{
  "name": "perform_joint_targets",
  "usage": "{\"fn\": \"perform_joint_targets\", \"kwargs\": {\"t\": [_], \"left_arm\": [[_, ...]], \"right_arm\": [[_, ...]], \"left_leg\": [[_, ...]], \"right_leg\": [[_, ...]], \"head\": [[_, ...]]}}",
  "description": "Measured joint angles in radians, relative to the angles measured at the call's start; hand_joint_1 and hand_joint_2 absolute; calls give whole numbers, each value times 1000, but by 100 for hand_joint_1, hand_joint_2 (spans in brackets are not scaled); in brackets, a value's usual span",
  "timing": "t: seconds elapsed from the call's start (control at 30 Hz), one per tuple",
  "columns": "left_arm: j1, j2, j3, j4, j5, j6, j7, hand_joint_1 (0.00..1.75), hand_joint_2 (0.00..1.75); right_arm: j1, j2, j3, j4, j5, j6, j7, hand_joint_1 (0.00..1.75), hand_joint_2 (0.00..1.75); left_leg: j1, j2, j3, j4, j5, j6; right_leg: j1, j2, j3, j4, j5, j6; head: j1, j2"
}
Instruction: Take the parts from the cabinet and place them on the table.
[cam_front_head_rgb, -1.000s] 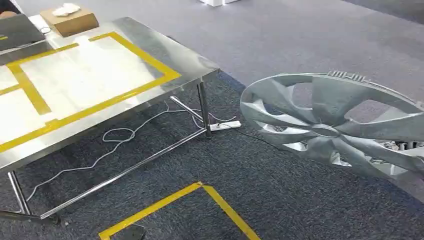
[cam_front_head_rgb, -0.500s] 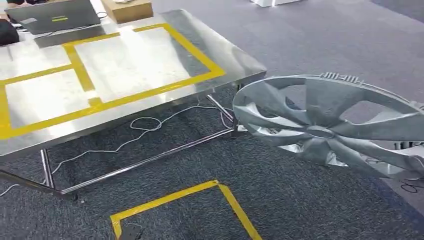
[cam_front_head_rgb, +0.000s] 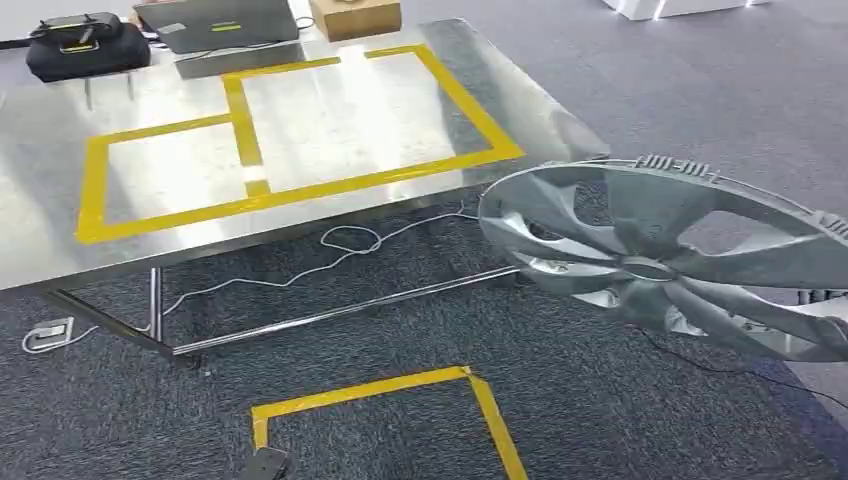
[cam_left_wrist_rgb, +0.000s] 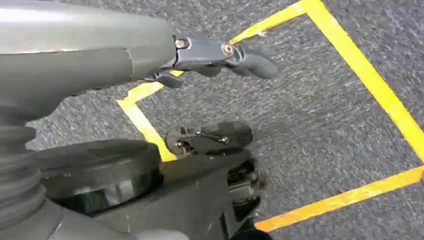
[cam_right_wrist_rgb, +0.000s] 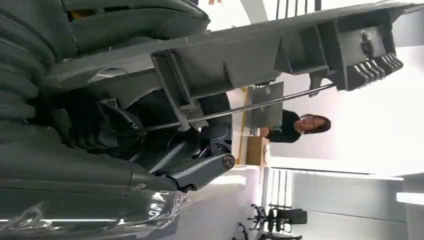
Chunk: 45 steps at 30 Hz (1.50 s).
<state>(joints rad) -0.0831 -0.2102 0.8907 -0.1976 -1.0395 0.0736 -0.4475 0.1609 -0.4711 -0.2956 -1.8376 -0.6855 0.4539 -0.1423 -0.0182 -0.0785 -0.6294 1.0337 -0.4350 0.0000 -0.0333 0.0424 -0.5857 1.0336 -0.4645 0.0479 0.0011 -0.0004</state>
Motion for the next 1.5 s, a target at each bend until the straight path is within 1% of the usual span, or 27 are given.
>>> {"fn": "perform_joint_targets", "kwargs": {"t": [0.03, 0.07, 0.1, 0.13, 0.23, 0.27, 0.3, 0.33, 0.37, 0.4, 0.63, 0.9, 0.93, 0.97, 1.0, 1.07, 1.1, 1.13, 1.17, 1.23, 1.27, 1.3, 1.33, 1.4, 1.43, 1.47, 1.5], "left_arm": [[-2, 1, 0, 0, 0, 0, 0, 0, 175], [-3, 2, 0, 0, 0, 1, -1, 0, 175], [-3, 2, 0, 0, 0, 1, -3, 0, 175], [-1, 2, 0, 0, 0, 1, -3, 0, 175], [-2, 2, 0, 0, 0, 1, -3, 0, 175], [-3, 2, 0, 0, 0, 1, -3, 0, 175], [-3, 1, 0, 0, 0, 1, -3, 0, 175], [-3, 0, 0, 0, 0, 1, -3, 0, 175], [-3, 0, 0, 0, 0, 1, -3, 0, 175], [-3, 0, 0, 0, 0, 1, -3, 0, 175], [-3, 0, 0, 0, 0, 0, -3, 0, 175], [-3, 2, 0, 0, 0, 0, -3, 0, 175], [-3, 1, 0, 0, 0, 0, -3, 0, 175], [-2, 1, 0, 0, 0, 0, -3, 0, 175], [-3, 1, 0, 0, 0, -1, -3, 0, 175], [-3, 0, 0, 0, 0, -2, -3, 0, 175], [-1, 0, 0, 0, 0, -2, -3, 0, 175], [0, 0, 0, 0, 0, -3, -3, 0, 175], [0, 0, 0, 0, 0, -3, -3, 0, 175], [0, -2, 0, 0, 0, -3, -3, 0, 175], [-1, -2, 0, 0, 0, -3, -3, 0, 175], [-3, 2, 0, 0, 0, -3, -3, 0, 175], [-3, 2, 0, 0, 0, -3, -3, 0, 175], [2, 2, 0, 0, 0, -3, -3, 0, 175], [3, 3, 0, 0, 0, -2, -3, 0, 175], [4, 3, 0, 0, 0, -2, -3, 0, 175], [1, 2, 0, 0, 0, -2, -3, 0, 175]], "right_arm": [[1, 2, -1, 0, 7, -8, -7, 175, 175], [-1, 3, -2, 0, 13, -14, -11, 175, 175], [-4, 5, -2, 0, 17, -19, -13, 175, 175], [-3, 6, -1, 0, 21, -22, -15, 175, 175], [-3, 8, -1, 0, 32, -29, -19, 175, 175], [-3, 8, -1, -1, 36, -32, -20, 175, 175], [-3, 8, -1, -1, 38, -34, -21, 175, 175], [-3, 8, -2, -1, 40, -35, -21, 175, 175], [-3, 8, -2, -2, 40, -35, -21, 175, 175], [-3, 8, -2, -3, 40, -35, -21, 175, 175], [-2, 10, -2, -3, 44, -34, -21, 175, 175], [2, 10, -2, -9, 48, -24, -21, 175, 175], [2, 9, -3, -13, 48, -24, -21, 175, 175], [5, 9, -5, -14, 48, -24, -21, 175, 175], [2, 9, -7, -14, 48, -24, -22, 175, 175], [0, 9, -8, -14, 48, -23, -24, 175, 175], [1, 9, -8, -14, 48, -23, -23, 175, 175], [3, 9, -8, -14, 50, -23, -21, 175, 175], [4, 9, -8, -14, 51, -23, -21, 175, 175], [4, 9, -8, -14, 50, -22, -21, 175, 175], [3, 9, -8, -14, 50, -21, -21, 175, 175], [4, 11, -5, -13, 51, -20, -20, 175, 175], [4, 10, -6, -16, 51, -18, -21, 175, 175], [6, 10, -4, -16, 52, -18, -18, 175, 175], [5, 10, -4, -16, 53, -18, -18, 175, 175], [3, 10, -3, -17, 53, -18, -18, 175, 175], [8, 10, -3, -19, 52, -18, -19, 175, 175]], "left_leg": [[4, 9, 8, -3, 24, 36], [2, 9, 13, -20, 22, 83], [1, 9, 11, -21, 23, 116], [0, 8, 8, -20, 32, 122], [1, 9, 9, -24, 30, 110], [4, 9, 9, -26, 29, 90], [8, 9, 12, -32, 30, 51], [14, 9, 14, -38, 28, -1], [17, 9, 14, -40, 28, -27], [17, 9, 14, -40, 29, -14], [13, 9, 13, -40, 30, -8], [-1, 11, 12, -35, 21, 27], [6, 11, 25, -56, 30, 33], [11, 10, 34, -67, 35, 35], [13, 10, 38, -69, 36, 40], [15, 7, 40, -69, 33, 42], [15, 4, 39, -68, 32, 42], [16, -2, 40, -68, 31, 40], [18, -9, 42, -67, 29, 36], [25, -28, 44, -57, 22, 24], [27, -36, 42, -45, 16, 14], [22, -47, 33, -39, 12, 5], [20, -51, 29, -32, 15, 3], [21, -64, 23, -39, 22, -1], [23, -68, 22, -36, 18, -5], [17, -12, 20, -25, 9, -11], [14, 37, -3, 20, -21, -15]], "right_leg": [[2, 2, 1, 2, -5, 6], [5, -4, -2, 3, -4, 5], [6, -7, -4, 3, 1, 5], [6, -9, -4, 3, 1, 5], [8, -9, -5, 3, 1, 3], [11, -9, -5, 3, 1, 2], [12, -9, -6, 3, 0, 1], [13, -9, -7, 4, 0, 0], [14, -9, -7, 4, 0, -1], [14, -10, -6, 3, 0, -1], [11, -10, -2, -6, 5, 4], [-3, -9, 7, -24, 8, 29], [2, -11, 11, -27, 6, 32], [1, -20, 2, -11, -5, 31], [3, -26, -16, 36, -36, 31], [2, -34, -96, 200, -112, 39], [2, -34, -128, 259, -130, 43], [1, -34, -137, 271, -124, 45], [0, -34, -123, 239, -96, 47], [-7, -22, -33, 63, -4, 56], [-16, 13, 8, -15, 4, 66], [-9, 34, 18, -9, -10, 62], [-9, 13, 14, -7, -6, 39], [-6, -2, 10, 1, -6, 24], [-12, -14, 9, 2, -7, 15], [-8, -23, 12, 1, -7, 8], [-6, -34, 13, 1, -8, 1]], "head": [[-7, 0], [-4, 0], [-6, 0], [-6, 0], [-6, 0], [-6, 0], [-6, 0], [-5, 0], [-5, 0], [-5, 0], [-5, 0], [-6, 0], [-6, 0], [-3, 0], [1, 0], [5, 0], [6, 0], [6, 0], [5, 0], [5, 0], [6, 0], [13, 0], [12, 0], [5, 0], [7, 0], [5, 0], [-6, 0]]}}
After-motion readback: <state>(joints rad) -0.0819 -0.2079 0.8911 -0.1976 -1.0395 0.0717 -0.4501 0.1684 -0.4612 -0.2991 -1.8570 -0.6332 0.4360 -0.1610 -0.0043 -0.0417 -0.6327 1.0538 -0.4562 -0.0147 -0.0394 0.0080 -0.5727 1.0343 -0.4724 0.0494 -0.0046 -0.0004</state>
